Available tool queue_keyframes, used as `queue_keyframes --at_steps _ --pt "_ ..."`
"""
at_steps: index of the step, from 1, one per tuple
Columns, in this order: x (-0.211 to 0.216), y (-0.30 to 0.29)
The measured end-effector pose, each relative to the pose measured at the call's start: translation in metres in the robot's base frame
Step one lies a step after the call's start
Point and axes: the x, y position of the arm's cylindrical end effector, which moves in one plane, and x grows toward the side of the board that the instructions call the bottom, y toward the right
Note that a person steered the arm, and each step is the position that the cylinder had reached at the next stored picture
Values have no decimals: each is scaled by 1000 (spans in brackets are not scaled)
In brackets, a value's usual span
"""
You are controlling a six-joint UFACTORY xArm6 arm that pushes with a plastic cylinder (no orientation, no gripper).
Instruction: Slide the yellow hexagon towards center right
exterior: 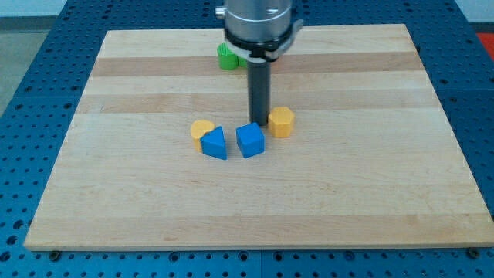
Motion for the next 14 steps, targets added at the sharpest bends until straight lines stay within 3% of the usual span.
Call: queue_keyframes --at_steps 2,3,6,7,8,11,12,14 --pt "-1 96" --pt "0 106" --pt "1 23" --pt "48 27" --pt "49 44" --pt "-39 157" --pt "-44 161" --pt "12 84"
